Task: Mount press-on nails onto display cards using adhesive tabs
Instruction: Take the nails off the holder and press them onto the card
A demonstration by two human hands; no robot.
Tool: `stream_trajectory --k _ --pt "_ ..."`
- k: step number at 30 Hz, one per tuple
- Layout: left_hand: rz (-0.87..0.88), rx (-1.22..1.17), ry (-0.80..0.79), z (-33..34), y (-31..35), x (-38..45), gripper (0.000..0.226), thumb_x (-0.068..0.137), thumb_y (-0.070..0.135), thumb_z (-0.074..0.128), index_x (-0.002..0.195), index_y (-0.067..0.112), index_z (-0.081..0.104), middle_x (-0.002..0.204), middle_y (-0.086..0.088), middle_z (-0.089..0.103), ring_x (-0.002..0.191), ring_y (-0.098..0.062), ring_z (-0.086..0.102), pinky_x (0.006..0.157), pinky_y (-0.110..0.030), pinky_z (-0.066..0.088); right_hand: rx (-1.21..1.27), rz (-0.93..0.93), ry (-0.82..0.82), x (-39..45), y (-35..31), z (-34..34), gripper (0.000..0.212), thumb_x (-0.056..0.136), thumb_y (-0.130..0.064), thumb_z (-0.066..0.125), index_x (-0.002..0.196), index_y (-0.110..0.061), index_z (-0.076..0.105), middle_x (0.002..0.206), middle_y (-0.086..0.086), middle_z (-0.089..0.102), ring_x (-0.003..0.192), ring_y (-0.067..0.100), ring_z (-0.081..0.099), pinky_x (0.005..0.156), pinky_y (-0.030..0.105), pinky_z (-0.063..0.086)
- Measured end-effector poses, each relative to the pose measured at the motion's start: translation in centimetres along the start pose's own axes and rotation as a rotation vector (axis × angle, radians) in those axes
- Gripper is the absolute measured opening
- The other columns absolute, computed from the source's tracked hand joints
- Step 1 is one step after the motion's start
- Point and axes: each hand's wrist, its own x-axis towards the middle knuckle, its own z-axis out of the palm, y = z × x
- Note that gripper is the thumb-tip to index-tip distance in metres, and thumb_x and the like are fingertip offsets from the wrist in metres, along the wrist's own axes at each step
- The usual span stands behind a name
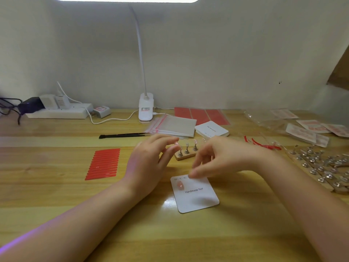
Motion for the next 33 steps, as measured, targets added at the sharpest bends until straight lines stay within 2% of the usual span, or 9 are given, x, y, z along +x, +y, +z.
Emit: stream_trajectory --k 5,8,13,17,19,23,26,28,33 --pt "-0.009 0.009 -0.004 0.1 0.0 0.0 0.037 0.093 0.039 0.055 0.112 0.012 0.070 0.109 0.003 0.067 0.084 -0.018 0.064 0.080 -0.047 0.051 -0.239 0.160 -0.198 -0.3 0.2 0.8 0.094 0.023 -0.077 0.077 0.107 -0.052 0.043 0.100 -0.025 0.052 0.092 -0.001 0.054 0.080 0.027 0.048" --pt "-0.007 0.001 0.000 0.2 0.0 0.0 0.038 0.090 0.039 0.053 0.111 0.011 0.070 0.107 0.004 0.066 0.079 -0.017 0.063 0.077 -0.046 0.052 -0.266 0.169 -0.225 -0.2 0.1 1.1 0.091 0.020 -0.073 0.077 0.099 -0.049 0.041 0.102 -0.026 0.046 0.094 0.002 0.051 0.080 0.033 0.049" --pt "-0.056 -0.006 0.018 0.2 -0.3 -0.1 0.035 0.095 0.043 0.050 0.108 0.016 0.070 0.103 0.012 0.064 0.080 -0.008 0.061 0.076 -0.034 0.052 -0.285 0.133 -0.211 -0.1 0.0 0.9 0.082 0.033 -0.072 0.082 0.099 -0.042 0.043 0.103 -0.023 0.045 0.090 0.003 0.050 0.067 0.024 0.042" --pt "-0.173 -0.095 0.024 0.1 -0.4 0.1 0.034 0.088 0.051 0.044 0.109 0.031 0.061 0.094 0.020 0.065 0.079 -0.003 0.064 0.069 -0.014 0.047 -0.216 0.082 -0.085 -0.3 0.0 0.2 0.078 0.044 -0.067 0.083 0.104 -0.040 0.042 0.106 -0.022 0.048 0.089 0.003 0.053 0.067 0.024 0.046" --pt "-0.243 -0.227 0.067 0.2 -0.3 0.2 0.024 0.088 0.049 0.045 0.105 0.036 0.057 0.090 0.019 0.069 0.074 -0.003 0.066 0.067 -0.013 0.047 -0.179 0.067 0.016 -0.4 0.0 -0.1 0.077 0.045 -0.067 0.082 0.104 -0.039 0.042 0.104 -0.021 0.050 0.085 0.002 0.054 0.064 0.024 0.044" --pt "-0.284 -0.443 0.156 0.3 0.5 0.7 0.020 0.089 0.045 0.045 0.099 0.031 0.055 0.096 0.012 0.070 0.072 -0.004 0.067 0.067 -0.018 0.051 -0.117 0.010 0.245 0.1 0.1 -0.1 0.080 0.047 -0.064 0.079 0.111 -0.034 0.041 0.108 -0.018 0.048 0.091 0.005 0.053 0.075 0.030 0.050" --pt "-0.285 -0.507 0.099 0.5 0.9 0.7 0.023 0.089 0.047 0.042 0.099 0.029 0.053 0.113 0.007 0.064 0.092 -0.011 0.065 0.078 -0.022 0.051 -0.165 -0.025 0.378 0.5 0.0 0.3 0.089 0.055 -0.058 0.082 0.127 -0.029 0.038 0.118 -0.017 0.044 0.096 0.007 0.048 0.080 0.030 0.047" --pt "-0.296 -0.498 0.064 0.5 0.8 0.7 0.024 0.093 0.050 0.042 0.097 0.030 0.054 0.113 0.003 0.063 0.100 -0.018 0.063 0.083 -0.031 0.051 -0.194 -0.057 0.473 0.7 0.1 0.6 0.087 0.056 -0.056 0.082 0.127 -0.027 0.040 0.118 -0.012 0.045 0.099 0.010 0.048 0.085 0.033 0.048" --pt "-0.290 -0.476 0.078 0.2 0.6 0.8 0.027 0.089 0.049 0.042 0.097 0.033 0.062 0.098 0.011 0.066 0.093 -0.009 0.062 0.080 -0.027 0.050 -0.179 -0.163 0.602 1.1 -0.1 1.5 0.086 0.059 -0.046 0.086 0.129 -0.025 0.040 0.121 -0.010 0.042 0.093 0.006 0.043 0.071 0.016 0.035"
